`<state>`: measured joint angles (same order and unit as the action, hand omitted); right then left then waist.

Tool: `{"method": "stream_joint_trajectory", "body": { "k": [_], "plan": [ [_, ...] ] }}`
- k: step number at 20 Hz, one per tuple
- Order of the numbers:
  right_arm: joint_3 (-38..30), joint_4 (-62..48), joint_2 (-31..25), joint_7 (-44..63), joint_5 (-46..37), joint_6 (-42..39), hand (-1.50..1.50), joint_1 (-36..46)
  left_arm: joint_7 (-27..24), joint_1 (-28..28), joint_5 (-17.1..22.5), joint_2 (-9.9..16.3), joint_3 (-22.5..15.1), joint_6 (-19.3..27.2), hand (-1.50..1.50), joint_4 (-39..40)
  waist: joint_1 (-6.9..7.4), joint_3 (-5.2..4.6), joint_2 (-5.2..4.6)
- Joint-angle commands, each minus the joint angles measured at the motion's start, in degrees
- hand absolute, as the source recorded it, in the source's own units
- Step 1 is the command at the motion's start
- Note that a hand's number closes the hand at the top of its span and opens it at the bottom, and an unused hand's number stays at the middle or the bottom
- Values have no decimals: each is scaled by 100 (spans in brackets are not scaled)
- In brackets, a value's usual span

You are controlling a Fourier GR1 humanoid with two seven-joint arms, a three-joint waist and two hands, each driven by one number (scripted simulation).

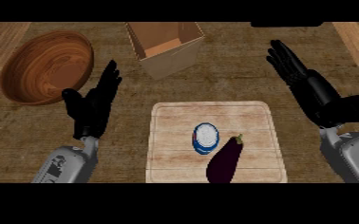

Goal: Pick the can from the cutting board and place it in the cardboard box

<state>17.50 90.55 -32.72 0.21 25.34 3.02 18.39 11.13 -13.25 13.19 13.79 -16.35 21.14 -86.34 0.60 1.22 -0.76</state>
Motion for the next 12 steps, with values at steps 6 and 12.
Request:
{"method": "stream_joint_trajectory", "body": {
  "k": [6, 12],
  "plan": [
    [805, -43, 1206, 1163, -1469, 3026, -150, -1040, -595, -109, -618, 667, -475, -770, 0, -124, -394, -169, 169],
    [1570, -611, -253, 1334, -3859, 3431, -150, -1166, -500, -132, -550, 681, -550, -925, 0, -102, -454, -242, 188]
  ]
}}
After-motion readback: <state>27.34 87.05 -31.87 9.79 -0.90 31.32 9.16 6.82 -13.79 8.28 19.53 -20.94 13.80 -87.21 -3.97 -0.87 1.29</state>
